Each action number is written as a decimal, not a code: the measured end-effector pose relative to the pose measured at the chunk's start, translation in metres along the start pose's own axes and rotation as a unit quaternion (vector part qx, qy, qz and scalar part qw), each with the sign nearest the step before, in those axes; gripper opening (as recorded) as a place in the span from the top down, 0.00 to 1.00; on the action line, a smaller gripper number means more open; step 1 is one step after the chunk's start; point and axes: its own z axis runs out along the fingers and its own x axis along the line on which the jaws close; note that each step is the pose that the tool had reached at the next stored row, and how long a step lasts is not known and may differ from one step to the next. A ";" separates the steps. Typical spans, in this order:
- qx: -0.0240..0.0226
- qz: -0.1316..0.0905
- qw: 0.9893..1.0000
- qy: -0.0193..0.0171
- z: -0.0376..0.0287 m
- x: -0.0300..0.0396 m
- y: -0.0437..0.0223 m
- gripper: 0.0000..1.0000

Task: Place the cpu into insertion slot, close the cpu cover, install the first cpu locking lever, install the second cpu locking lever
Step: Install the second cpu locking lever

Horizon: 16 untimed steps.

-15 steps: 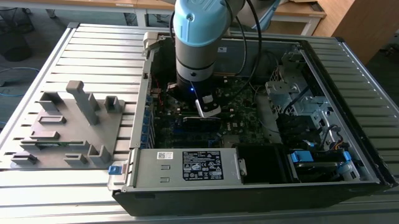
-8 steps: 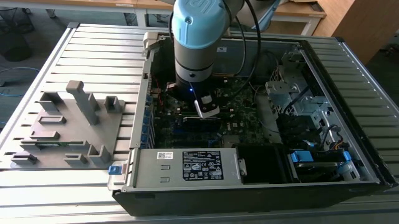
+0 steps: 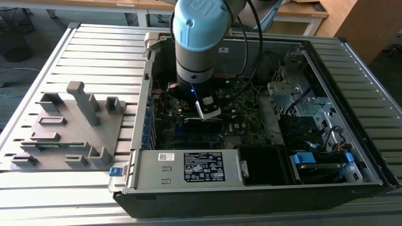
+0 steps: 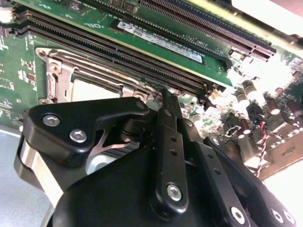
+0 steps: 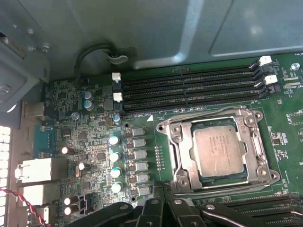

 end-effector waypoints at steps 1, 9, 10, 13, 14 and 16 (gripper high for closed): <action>-0.001 0.000 1.000 0.000 0.0002 0.0000 0.0000 0.90; -0.001 0.000 1.000 0.000 0.0025 0.0002 -0.0011 0.90; -0.001 0.000 1.000 0.000 0.0028 0.0003 -0.0012 0.90; -0.001 0.000 1.000 0.000 0.0034 0.0006 -0.0015 0.90; -0.001 0.000 1.000 0.000 0.0036 0.0007 -0.0015 0.90; -0.001 0.000 1.000 0.000 0.0037 0.0007 -0.0015 0.90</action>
